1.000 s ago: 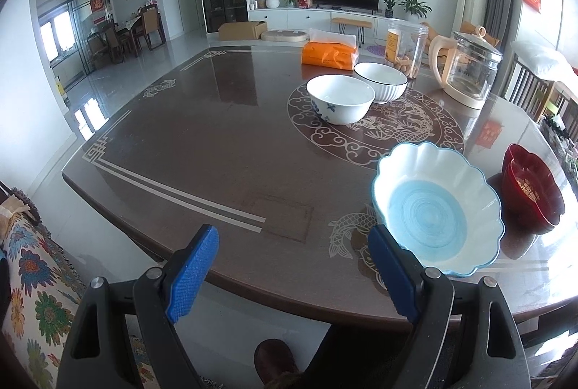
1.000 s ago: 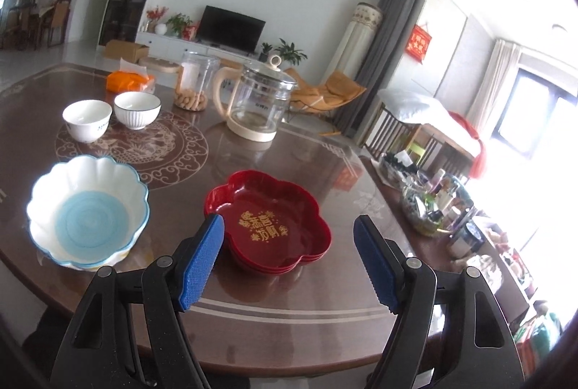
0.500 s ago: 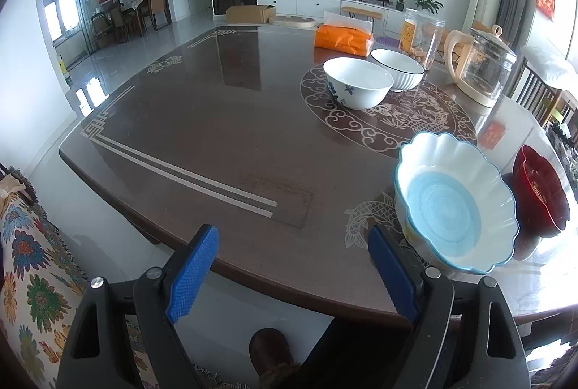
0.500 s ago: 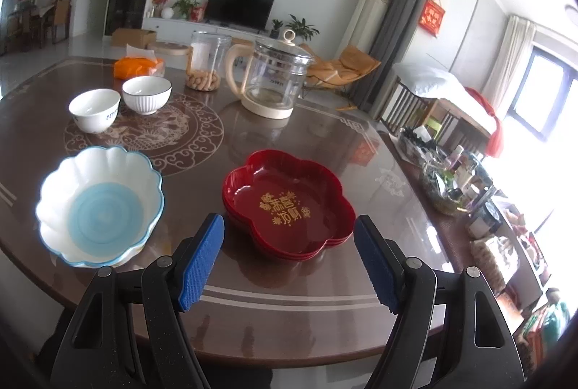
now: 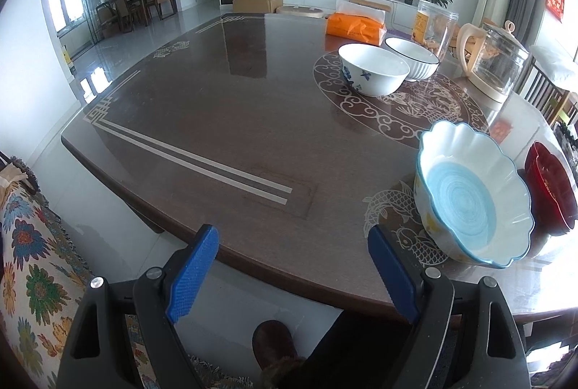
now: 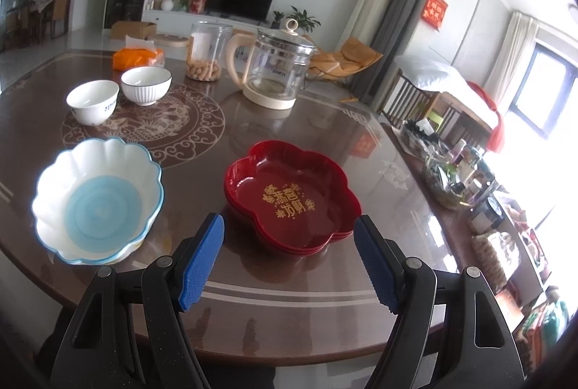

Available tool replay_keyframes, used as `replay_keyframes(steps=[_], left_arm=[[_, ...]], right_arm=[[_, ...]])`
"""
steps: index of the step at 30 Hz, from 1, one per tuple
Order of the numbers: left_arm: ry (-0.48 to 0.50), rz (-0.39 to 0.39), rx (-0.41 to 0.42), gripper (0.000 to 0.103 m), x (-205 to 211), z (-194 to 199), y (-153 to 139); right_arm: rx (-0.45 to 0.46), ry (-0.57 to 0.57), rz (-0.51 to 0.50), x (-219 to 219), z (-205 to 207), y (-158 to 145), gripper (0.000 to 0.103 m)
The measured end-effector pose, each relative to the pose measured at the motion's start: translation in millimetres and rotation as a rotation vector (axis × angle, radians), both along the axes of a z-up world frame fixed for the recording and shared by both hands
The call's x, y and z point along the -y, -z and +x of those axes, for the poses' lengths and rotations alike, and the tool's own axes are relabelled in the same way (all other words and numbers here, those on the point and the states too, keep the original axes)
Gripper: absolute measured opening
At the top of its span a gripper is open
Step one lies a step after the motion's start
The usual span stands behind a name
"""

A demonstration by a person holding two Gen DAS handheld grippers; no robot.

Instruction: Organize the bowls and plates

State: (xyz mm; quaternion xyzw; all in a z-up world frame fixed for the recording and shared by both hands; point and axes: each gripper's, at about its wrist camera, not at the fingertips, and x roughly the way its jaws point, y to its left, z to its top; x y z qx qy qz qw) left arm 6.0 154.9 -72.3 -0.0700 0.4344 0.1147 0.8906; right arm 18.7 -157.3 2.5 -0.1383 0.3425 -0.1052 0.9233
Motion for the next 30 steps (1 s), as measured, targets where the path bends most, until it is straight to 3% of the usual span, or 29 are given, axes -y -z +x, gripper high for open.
replay_keyframes(steps=[19, 30], left_arm=[[-0.007, 0.014, -0.023, 0.085, -3.2, -0.2, 5.3], [-0.004, 0.071, -0.010, 0.085, -0.5, 0.0, 0.7]], right_arm=[[-0.017, 0.009, 0.018, 2.8, 0.7, 2.3, 0.078], [-0.039, 0.007, 0.049, 0.4, 7.0, 7.3, 0.078]])
